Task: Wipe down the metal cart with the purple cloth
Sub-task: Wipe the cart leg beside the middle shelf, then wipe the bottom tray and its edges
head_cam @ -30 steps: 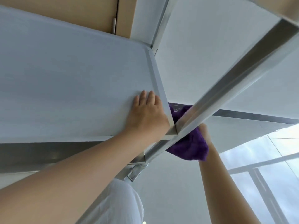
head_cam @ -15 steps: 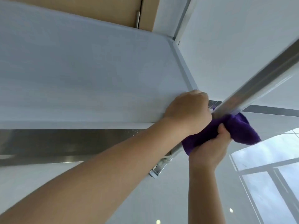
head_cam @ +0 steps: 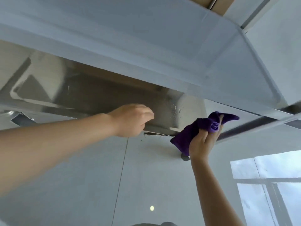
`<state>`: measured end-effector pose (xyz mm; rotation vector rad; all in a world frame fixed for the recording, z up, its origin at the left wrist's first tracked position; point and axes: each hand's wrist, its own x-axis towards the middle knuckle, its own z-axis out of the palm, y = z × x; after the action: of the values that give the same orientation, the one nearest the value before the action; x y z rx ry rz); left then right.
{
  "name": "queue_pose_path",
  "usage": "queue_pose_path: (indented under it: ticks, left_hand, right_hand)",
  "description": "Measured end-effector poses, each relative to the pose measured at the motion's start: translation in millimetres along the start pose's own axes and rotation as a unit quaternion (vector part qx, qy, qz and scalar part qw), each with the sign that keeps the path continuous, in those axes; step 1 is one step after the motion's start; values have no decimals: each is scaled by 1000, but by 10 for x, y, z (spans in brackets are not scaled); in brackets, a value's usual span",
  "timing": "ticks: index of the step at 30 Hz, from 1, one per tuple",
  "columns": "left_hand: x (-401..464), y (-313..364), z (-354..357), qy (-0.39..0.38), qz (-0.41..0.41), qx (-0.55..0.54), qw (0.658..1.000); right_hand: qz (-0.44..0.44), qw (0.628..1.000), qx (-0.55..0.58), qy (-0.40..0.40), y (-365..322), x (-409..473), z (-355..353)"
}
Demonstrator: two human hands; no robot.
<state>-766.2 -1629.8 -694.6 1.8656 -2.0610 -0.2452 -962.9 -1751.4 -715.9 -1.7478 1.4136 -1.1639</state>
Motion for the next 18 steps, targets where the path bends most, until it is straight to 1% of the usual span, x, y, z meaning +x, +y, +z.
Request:
queue_pose_path:
  ticks: [1,3,4,5,7,8,9,13,15,18]
  left_hand:
    - [-130,-168,30,-17,-26,8,999]
    - [-428,-457,68,-44,-81,-3,996]
    - [-590,-555,78,-53,-80,2,995]
    - [-759,-630,91,-46,-63,23,997]
    - [-1092,-816,158,-45,-56,82,994]
    - [-1260,-923,224,-28,-64,110,991]
    - [-1407,-1009,275,-20,-79,114,990]
    - [-1826,-1297,366,36,-140,67,987]
    - [-2002,-1422,387,50,-152,66,985]
    - [-2213,-1573,358,101,-193,66,974]
  right_hand:
    - [5,999,-14,-36,48,-38,43]
    - [65,990,-73,-106,6,-113,275]
    - [83,981,-112,-131,16,-122,395]
    - [75,970,-163,-161,33,-133,528]
    - [33,947,-244,-207,24,-169,792]
    - [-11,930,-289,-226,-10,-190,931]
    - [-54,916,-314,-244,-30,-234,1069]
    - [-151,875,-343,-307,-296,-567,1536]
    - [-189,856,-342,-338,-426,-797,1761]
    - [-241,834,-334,-368,-614,-1100,2069]
